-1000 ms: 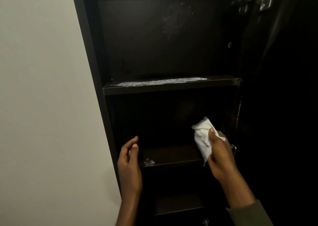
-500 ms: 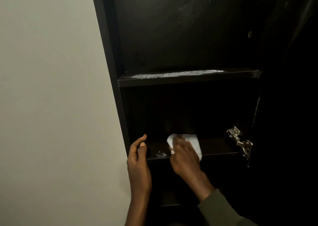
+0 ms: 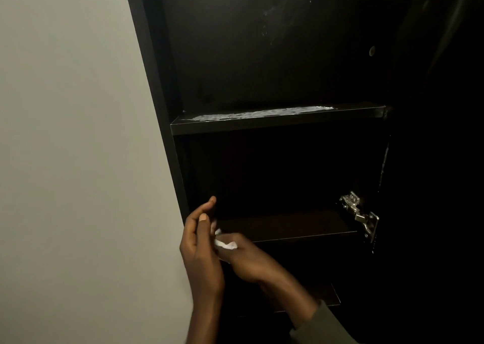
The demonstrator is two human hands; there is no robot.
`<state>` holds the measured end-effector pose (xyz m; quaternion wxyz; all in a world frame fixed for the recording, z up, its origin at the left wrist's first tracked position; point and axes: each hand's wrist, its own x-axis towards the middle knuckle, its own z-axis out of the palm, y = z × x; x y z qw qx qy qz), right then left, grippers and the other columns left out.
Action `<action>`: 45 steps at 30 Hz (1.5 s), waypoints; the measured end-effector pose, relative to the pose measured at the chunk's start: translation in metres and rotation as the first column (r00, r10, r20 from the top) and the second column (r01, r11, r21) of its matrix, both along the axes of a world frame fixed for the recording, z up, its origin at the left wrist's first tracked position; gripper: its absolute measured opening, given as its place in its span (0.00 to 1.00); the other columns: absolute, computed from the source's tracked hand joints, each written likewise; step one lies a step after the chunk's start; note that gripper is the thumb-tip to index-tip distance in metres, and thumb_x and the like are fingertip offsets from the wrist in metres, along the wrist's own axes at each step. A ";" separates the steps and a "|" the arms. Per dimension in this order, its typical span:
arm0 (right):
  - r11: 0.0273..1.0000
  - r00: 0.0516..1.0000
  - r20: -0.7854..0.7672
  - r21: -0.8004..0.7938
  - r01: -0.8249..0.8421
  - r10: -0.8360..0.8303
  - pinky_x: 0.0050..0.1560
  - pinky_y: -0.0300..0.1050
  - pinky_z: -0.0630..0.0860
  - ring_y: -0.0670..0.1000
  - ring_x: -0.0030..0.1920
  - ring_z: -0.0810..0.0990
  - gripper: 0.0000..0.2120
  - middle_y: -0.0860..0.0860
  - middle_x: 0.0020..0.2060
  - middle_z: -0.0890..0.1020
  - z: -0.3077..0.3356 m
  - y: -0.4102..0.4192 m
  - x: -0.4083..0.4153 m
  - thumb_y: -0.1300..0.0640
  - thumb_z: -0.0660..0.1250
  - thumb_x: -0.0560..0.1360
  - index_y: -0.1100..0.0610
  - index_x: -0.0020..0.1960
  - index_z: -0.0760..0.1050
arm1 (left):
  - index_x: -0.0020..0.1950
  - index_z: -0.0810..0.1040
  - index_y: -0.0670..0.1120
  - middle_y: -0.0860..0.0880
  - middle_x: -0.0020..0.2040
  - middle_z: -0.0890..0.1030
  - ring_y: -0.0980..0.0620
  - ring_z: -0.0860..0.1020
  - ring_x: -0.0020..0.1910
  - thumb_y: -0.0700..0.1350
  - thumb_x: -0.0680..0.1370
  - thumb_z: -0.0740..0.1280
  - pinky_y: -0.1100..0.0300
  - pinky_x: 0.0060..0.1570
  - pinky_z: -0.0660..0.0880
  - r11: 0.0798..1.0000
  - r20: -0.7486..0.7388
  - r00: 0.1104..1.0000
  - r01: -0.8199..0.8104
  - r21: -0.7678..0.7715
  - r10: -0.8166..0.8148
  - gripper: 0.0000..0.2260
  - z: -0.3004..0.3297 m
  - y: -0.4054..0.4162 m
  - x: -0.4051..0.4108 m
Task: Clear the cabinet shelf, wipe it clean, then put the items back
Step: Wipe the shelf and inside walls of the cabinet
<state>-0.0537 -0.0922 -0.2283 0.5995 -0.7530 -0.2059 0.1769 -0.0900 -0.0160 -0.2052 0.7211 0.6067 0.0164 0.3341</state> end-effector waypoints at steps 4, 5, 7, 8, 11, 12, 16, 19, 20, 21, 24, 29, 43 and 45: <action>0.744 0.925 -0.372 0.638 0.197 0.074 0.71 0.58 0.67 0.61 0.65 0.77 0.19 0.64 0.63 0.78 0.011 -0.049 -0.011 0.55 0.62 0.80 0.62 0.68 0.73 | 0.63 0.77 0.44 0.51 0.61 0.81 0.56 0.78 0.62 0.42 0.84 0.54 0.59 0.62 0.76 0.994 0.076 0.996 0.062 -0.086 -0.056 0.15 0.008 0.002 -0.005; 0.671 0.910 -0.414 0.680 0.295 0.019 0.70 0.58 0.69 0.62 0.63 0.78 0.18 0.65 0.61 0.79 0.015 -0.067 -0.010 0.56 0.60 0.81 0.62 0.68 0.74 | 0.63 0.77 0.44 0.51 0.61 0.81 0.56 0.78 0.63 0.43 0.84 0.54 0.59 0.62 0.75 0.993 0.081 0.995 0.073 -0.091 -0.066 0.15 0.008 0.002 -0.005; 0.605 0.869 -0.441 0.635 0.480 -0.227 0.65 0.58 0.73 0.62 0.58 0.81 0.17 0.63 0.58 0.82 0.022 -0.101 -0.006 0.56 0.60 0.80 0.61 0.65 0.76 | 0.63 0.77 0.45 0.53 0.61 0.81 0.57 0.77 0.64 0.44 0.84 0.53 0.59 0.62 0.71 0.995 0.070 0.995 0.074 -0.062 -0.070 0.15 0.006 0.003 -0.002; 0.579 0.835 -0.418 0.603 0.549 -0.358 0.64 0.58 0.75 0.61 0.58 0.82 0.16 0.61 0.56 0.83 0.025 -0.118 -0.004 0.56 0.61 0.80 0.61 0.64 0.77 | 0.63 0.77 0.46 0.54 0.62 0.81 0.58 0.76 0.64 0.44 0.84 0.53 0.60 0.63 0.71 0.996 0.051 0.996 0.081 -0.039 -0.079 0.15 0.004 0.003 0.000; 0.610 0.706 -0.110 0.423 0.671 -0.700 0.60 0.51 0.78 0.58 0.57 0.82 0.13 0.55 0.54 0.84 0.025 -0.142 0.011 0.54 0.58 0.82 0.54 0.61 0.80 | 0.65 0.77 0.47 0.55 0.63 0.79 0.61 0.75 0.64 0.46 0.84 0.53 0.62 0.64 0.70 0.991 -0.016 0.991 0.133 0.017 -0.132 0.16 -0.003 0.002 0.011; 0.626 0.649 0.048 0.326 0.708 -0.759 0.55 0.44 0.79 0.56 0.54 0.82 0.13 0.53 0.52 0.84 0.024 -0.144 0.014 0.56 0.58 0.83 0.52 0.61 0.79 | 0.66 0.77 0.47 0.55 0.63 0.79 0.62 0.75 0.64 0.46 0.84 0.53 0.63 0.64 0.70 0.987 -0.037 0.987 0.157 0.029 -0.156 0.16 -0.004 0.002 0.016; 0.586 0.507 0.580 -0.062 0.808 -0.637 0.52 0.35 0.75 0.47 0.55 0.78 0.23 0.48 0.58 0.77 0.013 -0.137 0.018 0.65 0.56 0.81 0.51 0.75 0.65 | 0.65 0.77 0.49 0.55 0.63 0.78 0.63 0.75 0.63 0.47 0.83 0.55 0.66 0.60 0.70 0.973 -0.122 0.970 0.219 0.069 -0.210 0.16 -0.010 0.000 0.030; 0.542 0.613 0.686 -0.366 0.756 -0.392 0.68 0.46 0.69 0.51 0.70 0.69 0.25 0.54 0.72 0.70 -0.012 -0.121 0.029 0.62 0.53 0.78 0.56 0.75 0.63 | 0.63 0.78 0.50 0.54 0.63 0.79 0.58 0.74 0.64 0.48 0.83 0.55 0.63 0.61 0.70 0.972 -0.150 0.967 0.220 0.082 -0.206 0.15 -0.012 0.002 0.035; 0.511 0.673 0.661 -0.474 0.717 -0.331 0.73 0.45 0.61 0.51 0.74 0.63 0.27 0.56 0.75 0.65 -0.019 -0.115 0.032 0.61 0.54 0.78 0.58 0.77 0.59 | 0.62 0.78 0.49 0.53 0.62 0.80 0.57 0.75 0.63 0.47 0.83 0.54 0.61 0.62 0.71 0.974 -0.144 0.969 0.213 0.077 -0.201 0.15 -0.012 0.003 0.034; 0.489 0.705 0.645 -0.533 0.691 -0.293 0.77 0.45 0.53 0.51 0.77 0.57 0.28 0.56 0.77 0.60 -0.023 -0.108 0.034 0.62 0.55 0.78 0.59 0.78 0.55 | 0.62 0.79 0.48 0.53 0.60 0.81 0.57 0.76 0.63 0.47 0.84 0.54 0.60 0.62 0.72 0.977 -0.132 0.972 0.204 0.067 -0.194 0.15 -0.011 0.004 0.031; 0.535 0.714 0.653 -0.521 0.665 -0.251 0.78 0.45 0.46 0.52 0.79 0.52 0.31 0.57 0.78 0.57 -0.024 -0.084 0.036 0.63 0.57 0.77 0.60 0.79 0.52 | 0.61 0.80 0.44 0.51 0.57 0.83 0.57 0.79 0.59 0.45 0.84 0.54 0.58 0.61 0.75 0.990 -0.097 0.987 0.136 0.035 -0.132 0.16 -0.011 0.007 0.023; 0.651 0.757 0.642 -0.523 0.550 -0.124 0.77 0.45 0.48 0.54 0.78 0.54 0.31 0.57 0.78 0.57 -0.018 -0.031 0.032 0.65 0.57 0.77 0.60 0.79 0.53 | 0.57 0.81 0.40 0.46 0.53 0.85 0.51 0.82 0.56 0.40 0.84 0.52 0.52 0.59 0.77 0.996 0.042 0.996 -0.080 -0.029 0.081 0.17 -0.011 0.010 0.007; 0.850 0.958 -0.288 0.506 0.145 0.008 0.67 0.56 0.72 0.57 0.59 0.81 0.16 0.59 0.58 0.82 0.025 -0.031 0.012 0.55 0.57 0.83 0.60 0.63 0.78 | 0.58 0.80 0.39 0.43 0.54 0.84 0.48 0.82 0.56 0.43 0.84 0.50 0.48 0.60 0.77 0.968 0.156 0.961 -0.205 -0.147 0.227 0.19 0.005 0.016 -0.006; 0.734 0.955 -0.294 0.639 0.228 -0.040 0.65 0.55 0.73 0.59 0.61 0.80 0.17 0.61 0.61 0.81 0.037 -0.059 0.012 0.54 0.56 0.83 0.61 0.65 0.76 | 0.58 0.80 0.39 0.44 0.54 0.84 0.49 0.82 0.56 0.43 0.85 0.50 0.48 0.60 0.77 0.967 0.157 0.959 -0.214 -0.138 0.234 0.20 0.005 0.016 -0.007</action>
